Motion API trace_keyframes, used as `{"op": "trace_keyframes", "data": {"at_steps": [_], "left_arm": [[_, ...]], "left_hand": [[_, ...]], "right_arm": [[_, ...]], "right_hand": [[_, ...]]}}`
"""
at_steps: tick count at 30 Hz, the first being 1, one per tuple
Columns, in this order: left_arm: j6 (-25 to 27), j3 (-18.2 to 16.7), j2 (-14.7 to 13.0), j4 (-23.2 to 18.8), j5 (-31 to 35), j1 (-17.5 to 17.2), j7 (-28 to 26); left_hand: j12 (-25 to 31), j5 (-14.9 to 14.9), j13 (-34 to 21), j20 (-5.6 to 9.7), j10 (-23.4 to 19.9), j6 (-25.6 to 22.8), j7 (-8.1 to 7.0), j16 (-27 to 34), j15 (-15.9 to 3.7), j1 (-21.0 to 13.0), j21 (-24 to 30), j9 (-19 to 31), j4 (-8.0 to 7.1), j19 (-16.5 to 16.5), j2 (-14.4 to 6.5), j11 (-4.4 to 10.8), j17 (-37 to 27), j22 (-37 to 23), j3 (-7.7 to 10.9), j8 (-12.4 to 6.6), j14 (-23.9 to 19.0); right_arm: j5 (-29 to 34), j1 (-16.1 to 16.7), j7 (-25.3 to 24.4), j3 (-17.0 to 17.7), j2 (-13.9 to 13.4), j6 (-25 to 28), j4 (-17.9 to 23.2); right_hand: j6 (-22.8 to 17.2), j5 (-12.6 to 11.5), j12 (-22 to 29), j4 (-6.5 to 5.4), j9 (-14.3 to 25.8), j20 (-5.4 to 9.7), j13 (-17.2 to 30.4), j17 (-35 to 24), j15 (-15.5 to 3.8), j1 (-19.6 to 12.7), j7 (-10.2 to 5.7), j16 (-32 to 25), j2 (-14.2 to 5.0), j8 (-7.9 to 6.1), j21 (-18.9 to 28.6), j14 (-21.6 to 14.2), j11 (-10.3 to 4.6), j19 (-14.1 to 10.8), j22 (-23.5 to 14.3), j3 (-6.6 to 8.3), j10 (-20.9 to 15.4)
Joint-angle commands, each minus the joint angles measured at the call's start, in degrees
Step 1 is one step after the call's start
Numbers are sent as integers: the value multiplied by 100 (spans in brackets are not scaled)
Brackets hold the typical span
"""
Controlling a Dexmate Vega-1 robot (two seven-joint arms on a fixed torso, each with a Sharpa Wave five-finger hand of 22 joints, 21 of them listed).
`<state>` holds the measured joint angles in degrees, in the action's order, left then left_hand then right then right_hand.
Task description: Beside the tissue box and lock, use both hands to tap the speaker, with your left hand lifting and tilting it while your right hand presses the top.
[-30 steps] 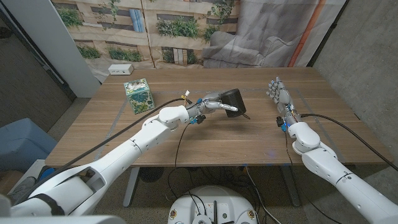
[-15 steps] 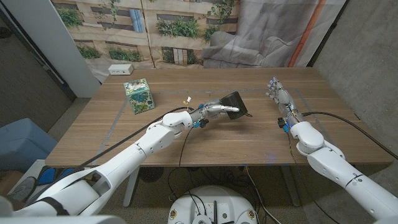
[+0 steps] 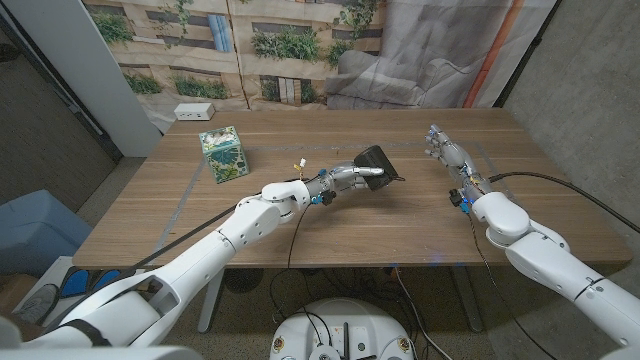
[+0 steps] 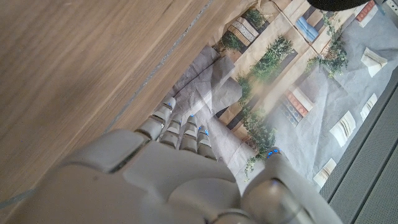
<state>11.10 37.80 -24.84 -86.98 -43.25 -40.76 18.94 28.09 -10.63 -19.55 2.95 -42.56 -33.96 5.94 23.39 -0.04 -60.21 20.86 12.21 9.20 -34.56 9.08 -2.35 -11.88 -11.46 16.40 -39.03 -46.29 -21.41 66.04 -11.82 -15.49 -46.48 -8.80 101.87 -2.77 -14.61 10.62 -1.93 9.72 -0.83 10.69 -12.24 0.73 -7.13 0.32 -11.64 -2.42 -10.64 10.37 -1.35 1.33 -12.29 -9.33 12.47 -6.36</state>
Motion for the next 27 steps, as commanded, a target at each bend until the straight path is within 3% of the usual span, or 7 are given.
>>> {"op": "trace_keyframes", "data": {"at_steps": [1,16,21,27], "left_arm": [[607,-87,-44,-75,-585,59,110],[1739,-21,-163,-103,-1062,350,65],[1821,46,-154,6,-1058,476,238],[2046,64,-139,57,-1147,567,275]], "left_hand": [[-28,-45,-646,538,-1382,-853,-791,-46,-1357,-681,48,21,-39,0,-1613,1357,-704,-2,117,-675,-585],[-117,-39,-610,544,-1386,-875,-806,-156,-1351,-526,71,12,-50,17,-1618,1355,-649,6,129,-697,-606],[-152,-32,-599,546,-1381,-876,-790,-207,-1308,-428,80,8,-78,20,-1617,1348,-624,10,121,-701,-595],[-176,-31,-581,542,-1402,-885,-797,-278,-1311,-374,90,3,-77,15,-1616,1348,-588,13,133,-707,-544]], "right_arm": [[-9,90,477,57,-387,34,253],[83,117,833,105,-903,444,718],[189,-24,964,32,-1289,1266,1141],[300,-108,984,-58,-1396,1520,1290]], "right_hand": [[58,27,29,117,32,-12,4,3,32,-108,-57,3,68,1,-4,-5,-16,37,-19,21,8],[150,87,9,381,39,-81,12,29,135,-361,-70,16,231,0,0,42,-28,76,-19,45,104],[272,135,0,547,41,-225,18,37,334,-523,-154,15,302,17,7,75,3,112,-23,69,206],[304,161,22,605,42,-277,19,33,361,-587,-156,2,295,16,20,66,27,95,-26,91,179]]}}
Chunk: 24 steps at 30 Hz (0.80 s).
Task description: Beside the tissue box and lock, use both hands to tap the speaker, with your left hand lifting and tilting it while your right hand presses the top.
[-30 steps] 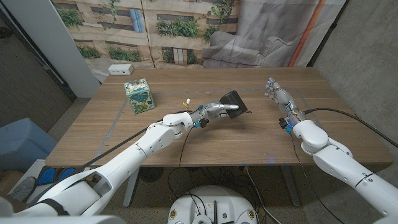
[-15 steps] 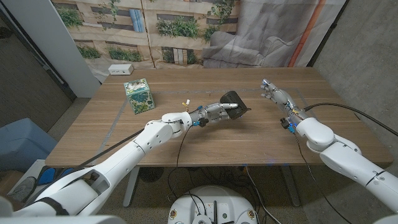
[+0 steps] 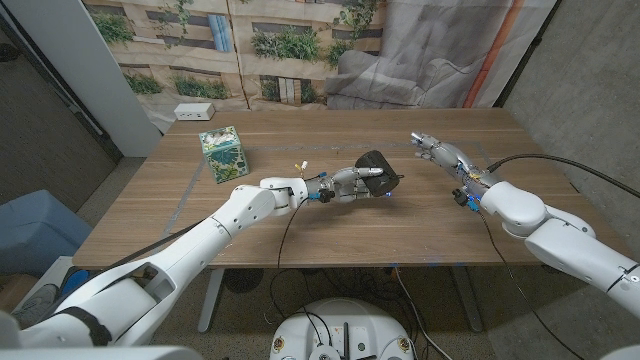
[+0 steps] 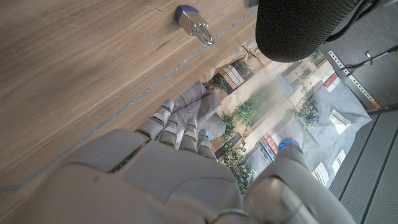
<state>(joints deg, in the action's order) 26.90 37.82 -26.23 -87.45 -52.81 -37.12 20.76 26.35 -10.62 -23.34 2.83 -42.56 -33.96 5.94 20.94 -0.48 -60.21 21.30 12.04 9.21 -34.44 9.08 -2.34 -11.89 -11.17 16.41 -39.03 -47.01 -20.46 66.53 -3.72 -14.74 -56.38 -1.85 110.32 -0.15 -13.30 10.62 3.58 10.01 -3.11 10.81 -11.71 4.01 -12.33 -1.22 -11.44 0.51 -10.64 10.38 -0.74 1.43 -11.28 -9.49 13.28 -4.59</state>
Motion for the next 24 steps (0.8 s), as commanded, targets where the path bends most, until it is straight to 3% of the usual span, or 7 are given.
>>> {"op": "trace_keyframes", "data": {"at_steps": [1,24], "left_arm": [[410,62,4,118,-176,194,128],[834,246,-225,-18,4,382,218]], "left_hand": [[-3,-32,-198,551,-1413,-887,-789,-39,-1267,-367,49,19,-79,-4,-1620,1346,-583,-15,135,-709,-473],[-38,-33,-192,564,-1533,-975,-774,-75,-1280,-271,97,-7,-30,-53,-1631,1341,-564,-9,188,-742,-612]], "right_arm": [[214,-172,211,-144,-433,825,449],[252,-538,917,-331,-1048,1417,820]], "right_hand": [[51,34,20,61,13,-49,7,-20,38,-74,-3,-18,5,18,21,8,10,-9,-10,12,8],[536,142,-48,359,21,-70,17,-22,47,-363,59,33,147,70,-7,258,-14,145,-14,49,440]]}}
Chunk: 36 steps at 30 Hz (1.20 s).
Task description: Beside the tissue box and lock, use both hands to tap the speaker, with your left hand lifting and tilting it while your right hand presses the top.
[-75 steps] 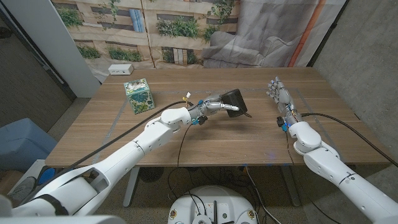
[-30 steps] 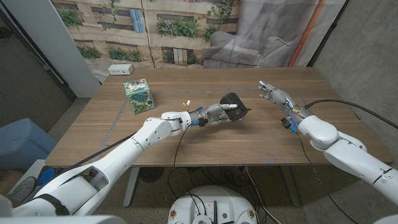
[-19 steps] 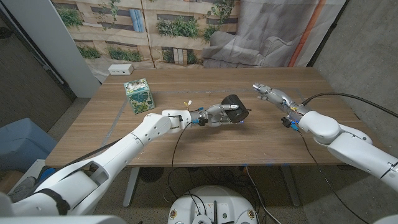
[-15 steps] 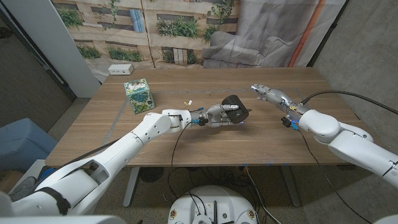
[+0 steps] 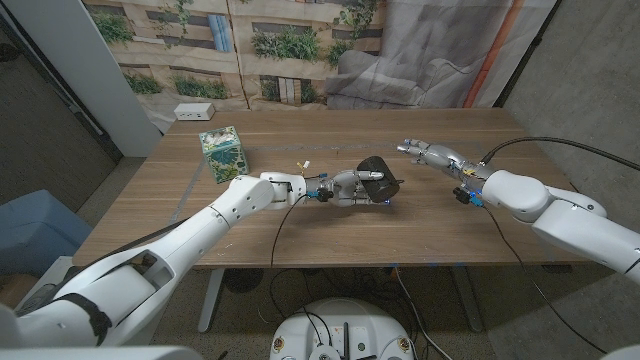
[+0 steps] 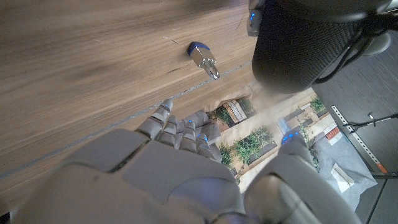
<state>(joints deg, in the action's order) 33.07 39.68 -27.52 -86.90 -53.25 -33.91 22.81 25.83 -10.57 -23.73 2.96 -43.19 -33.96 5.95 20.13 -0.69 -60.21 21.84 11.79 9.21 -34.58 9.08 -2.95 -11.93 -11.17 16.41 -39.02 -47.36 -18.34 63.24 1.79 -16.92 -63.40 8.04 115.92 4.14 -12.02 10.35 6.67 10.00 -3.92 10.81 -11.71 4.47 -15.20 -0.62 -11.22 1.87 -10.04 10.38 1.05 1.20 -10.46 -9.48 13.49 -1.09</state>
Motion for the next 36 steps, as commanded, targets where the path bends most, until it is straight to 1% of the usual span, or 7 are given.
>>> {"op": "trace_keyframes", "data": {"at_steps": [1,7,16,18,28,36], "left_arm": [[220,87,-108,-71,78,83,46],[210,155,-108,-58,196,159,73],[123,212,-48,4,320,210,114],[68,256,-40,41,384,249,197],[74,248,-30,17,419,238,171],[56,249,-18,34,439,241,184]], "left_hand": [[14,-38,-152,551,-1476,-974,-777,7,-1262,-272,44,19,-28,-38,-1633,1401,-561,-8,191,-742,-580],[11,-38,-155,550,-1501,-989,-772,3,-1259,-256,54,15,-23,-49,-1637,1401,-560,-8,200,-747,-603],[-2,-37,-153,556,-1535,-1020,-763,-12,-1257,-230,71,7,-13,-67,-1640,1409,-555,-8,220,-756,-634],[-7,-37,-152,555,-1541,-1027,-766,-17,-1258,-224,74,5,-9,-66,-1641,1411,-554,-8,226,-758,-639],[-15,-38,-157,558,-1578,-1051,-759,-27,-1267,-215,87,-3,8,-73,-1645,1397,-554,-9,251,-764,-669],[-21,-40,-169,564,-1603,-1078,-752,-29,-1274,-218,106,-9,25,-94,-1652,1403,-560,-9,276,-771,-704]], "right_arm": [[81,-251,427,-144,-406,498,304],[242,-402,594,-282,-546,673,414],[479,-606,730,-480,-601,882,521],[609,-710,792,-580,-597,1019,564],[713,-901,1012,-722,-551,1026,517],[771,-1006,1126,-805,-488,998,504]], "right_hand": [[122,16,-23,55,22,11,18,-22,-2,-81,-1,12,14,12,-9,87,15,72,-15,28,107],[228,29,-19,82,25,9,20,-24,-10,-105,-21,19,27,18,-18,150,-5,132,-16,28,182],[358,41,-26,107,28,12,21,-25,-10,-117,-36,31,55,21,-14,241,-13,179,-16,17,300],[372,42,-26,108,28,12,21,-26,-16,-115,-41,29,61,19,-13,247,-25,184,-16,14,321],[466,41,-21,111,29,27,21,-28,-24,-102,-91,17,79,21,-7,267,-52,205,-16,-3,389],[490,38,-17,111,30,35,21,-30,-32,-93,-83,16,87,8,-5,296,-71,221,-16,-13,434]]}}
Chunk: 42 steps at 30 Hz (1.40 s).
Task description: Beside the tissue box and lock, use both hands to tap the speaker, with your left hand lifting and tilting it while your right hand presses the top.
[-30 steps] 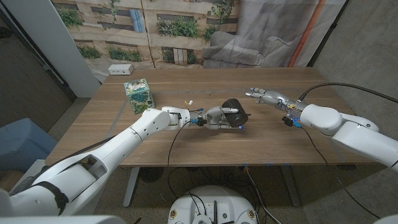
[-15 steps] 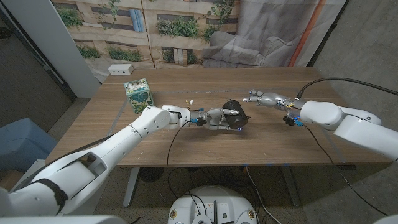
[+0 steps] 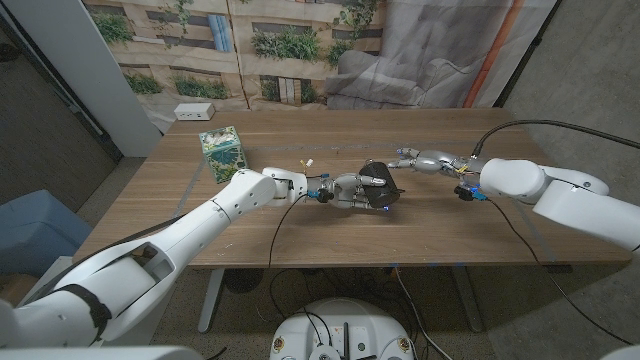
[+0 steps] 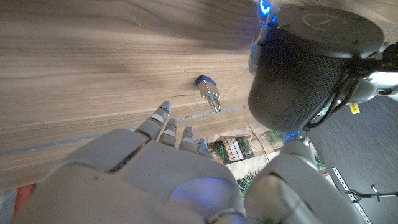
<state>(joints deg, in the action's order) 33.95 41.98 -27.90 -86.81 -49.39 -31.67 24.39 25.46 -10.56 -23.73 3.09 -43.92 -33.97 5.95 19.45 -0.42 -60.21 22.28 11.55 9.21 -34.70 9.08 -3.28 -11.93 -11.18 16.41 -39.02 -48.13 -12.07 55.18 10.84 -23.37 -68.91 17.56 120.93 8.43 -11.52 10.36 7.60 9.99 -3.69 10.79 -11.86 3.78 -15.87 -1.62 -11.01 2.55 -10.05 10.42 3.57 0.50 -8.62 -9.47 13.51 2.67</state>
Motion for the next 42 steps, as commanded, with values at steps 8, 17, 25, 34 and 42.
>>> {"op": "trace_keyframes", "data": {"at_steps": [8,17,25,34,42], "left_arm": [[-53,34,58,81,62,30,80],[-65,45,67,97,97,28,79],[-83,22,83,100,80,-18,41],[-87,21,87,89,83,-36,17],[-115,40,125,145,91,-25,53]], "left_hand": [[8,-42,-182,554,-1552,-1097,-766,32,-1298,-214,77,8,35,-88,-1656,1442,-565,-10,300,-774,-653],[-1,-42,-191,558,-1585,-1113,-762,29,-1299,-209,96,2,41,-102,-1658,1443,-574,-11,323,-775,-686],[-12,-40,-204,559,-1596,-1122,-759,23,-1291,-197,109,-2,39,-107,-1663,1443,-580,-13,340,-774,-706],[-20,-39,-213,557,-1623,-1148,-758,6,-1290,-166,123,-7,26,-110,-1682,1443,-577,-14,365,-778,-724],[-28,-37,-217,558,-1647,-1169,-756,1,-1295,-148,134,-12,27,-116,-1682,1443,-579,-14,380,-780,-746]], "right_arm": [[150,-255,300,-193,90,52,40],[182,-331,427,-244,80,96,87],[309,-416,491,-340,118,188,147],[389,-415,452,-356,124,248,180],[397,-404,438,-364,137,305,181]], "right_hand": [[117,-14,-11,13,32,3,22,-18,51,-5,30,-5,27,2,-7,90,-14,64,-18,-30,112],[159,-18,-4,3,32,-2,21,-21,64,19,17,-11,27,-5,-4,119,-26,83,-18,-45,155],[189,-22,-14,-5,32,-15,19,-25,73,41,23,-15,23,-14,-1,156,-17,103,-18,-56,240],[198,-25,-8,-9,32,-13,18,-26,78,51,28,-24,17,-21,4,156,-24,102,-19,-62,266],[203,-29,1,-15,32,-14,18,-28,75,59,27,-31,4,-27,9,158,-22,99,-19,-63,275]]}}
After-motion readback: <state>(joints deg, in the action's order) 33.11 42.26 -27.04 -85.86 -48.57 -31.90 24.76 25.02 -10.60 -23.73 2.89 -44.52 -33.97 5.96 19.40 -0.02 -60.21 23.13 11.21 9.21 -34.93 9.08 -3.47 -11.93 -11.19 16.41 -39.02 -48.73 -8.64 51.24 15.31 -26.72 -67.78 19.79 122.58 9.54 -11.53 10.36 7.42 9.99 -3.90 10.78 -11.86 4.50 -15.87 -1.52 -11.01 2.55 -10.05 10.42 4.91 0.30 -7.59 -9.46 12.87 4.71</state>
